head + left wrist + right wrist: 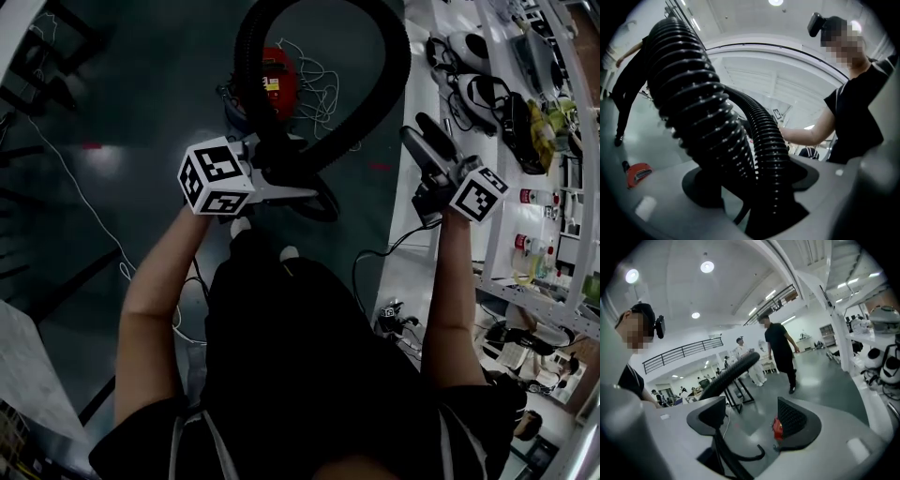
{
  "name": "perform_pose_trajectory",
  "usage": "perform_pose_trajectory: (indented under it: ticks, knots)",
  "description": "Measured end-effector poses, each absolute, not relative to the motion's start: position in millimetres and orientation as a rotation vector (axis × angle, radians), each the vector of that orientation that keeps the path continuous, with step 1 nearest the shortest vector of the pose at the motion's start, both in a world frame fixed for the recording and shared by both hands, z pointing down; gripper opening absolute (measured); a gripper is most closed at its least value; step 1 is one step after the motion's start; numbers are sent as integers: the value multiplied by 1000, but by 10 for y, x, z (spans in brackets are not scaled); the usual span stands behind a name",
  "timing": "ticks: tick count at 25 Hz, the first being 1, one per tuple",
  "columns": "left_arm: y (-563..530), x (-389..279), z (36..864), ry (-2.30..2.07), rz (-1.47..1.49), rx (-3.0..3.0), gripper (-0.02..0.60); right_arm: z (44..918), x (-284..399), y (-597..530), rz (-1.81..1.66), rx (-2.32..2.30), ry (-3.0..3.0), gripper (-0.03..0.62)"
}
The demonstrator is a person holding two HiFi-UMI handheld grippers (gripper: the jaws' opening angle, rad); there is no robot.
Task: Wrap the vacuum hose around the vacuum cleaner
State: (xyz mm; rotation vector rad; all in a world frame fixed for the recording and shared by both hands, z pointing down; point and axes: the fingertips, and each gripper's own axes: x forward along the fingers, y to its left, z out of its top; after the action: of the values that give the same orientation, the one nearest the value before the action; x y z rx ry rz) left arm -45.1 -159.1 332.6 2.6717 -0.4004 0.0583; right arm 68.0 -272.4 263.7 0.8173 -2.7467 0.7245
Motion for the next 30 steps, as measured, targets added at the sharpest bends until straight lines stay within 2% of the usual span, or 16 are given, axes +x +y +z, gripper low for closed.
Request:
perform_pose_trajectory:
  ticks: [6, 13, 17, 20, 21, 22, 23, 25, 30]
  knots:
    - [-1808, -452, 3012, -463, -4, 2661, 376, 3645, 432, -2073, 672, 542, -2516, 339]
    - [-1876, -418, 2701, -461, -19, 2706, 376, 4410, 297, -1565, 535, 399, -2380, 419]
    - [-1914, -519, 2549, -477, -37, 2729, 376, 4752, 258, -1551, 556, 403, -2284, 416]
    - [-1958, -618, 2384, -491, -84, 2744, 377, 4972, 221, -1636, 544, 447, -2216, 366]
    - [-1967, -645, 2345, -497, -91, 2751, 377, 5029, 222, -1680, 523, 475, -2187, 325]
    - [-1975, -671, 2329, -503, -84, 2761, 377, 5069, 226, -1726, 489, 501, -2154, 242]
    - [-1980, -700, 2342, -509, -64, 2769, 379, 5093, 226, -1758, 444, 510, -2120, 205]
    - [-1974, -777, 2436, -513, -10, 2770, 379, 5127, 238, -1765, 356, 484, -2048, 181]
    - [-1969, -1010, 2776, -518, 72, 2703, 385, 5120, 347, -1785, 267, 447, -1960, 169]
